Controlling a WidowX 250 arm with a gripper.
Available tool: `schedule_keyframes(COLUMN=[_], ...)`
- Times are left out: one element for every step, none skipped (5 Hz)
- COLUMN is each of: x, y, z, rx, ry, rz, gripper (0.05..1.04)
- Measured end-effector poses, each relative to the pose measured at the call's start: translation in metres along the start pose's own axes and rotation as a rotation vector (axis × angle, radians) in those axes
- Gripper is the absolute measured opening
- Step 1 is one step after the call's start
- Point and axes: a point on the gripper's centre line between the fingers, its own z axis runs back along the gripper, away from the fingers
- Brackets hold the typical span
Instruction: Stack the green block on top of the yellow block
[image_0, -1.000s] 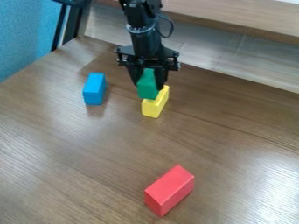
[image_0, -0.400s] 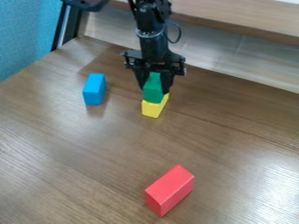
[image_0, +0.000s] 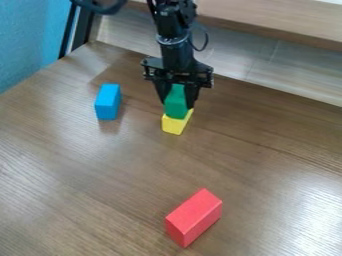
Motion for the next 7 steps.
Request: schedule_keyframes(x=[-0.001, 0.000, -0.001, 0.000, 0.010, 0.013, 0.011], y=[0.002, 0.002, 0.002, 0.000, -0.004, -0.002, -0.002], z=[-0.001, 0.000, 0.001, 0.007, 0.041, 0.070, 0.094], rx=[0.015, 0.017, 0.013, 0.004, -0.052, -0.079, -0.080], ry=[0.014, 0.012, 0.019, 0.012, -0.079, -0.140, -0.172], rz=[0.002, 0.000, -0.001, -0.001, 0.010, 0.019, 0.031], gripper=[0.917, 1.008, 1.002, 1.000, 1.000, 1.000, 1.000])
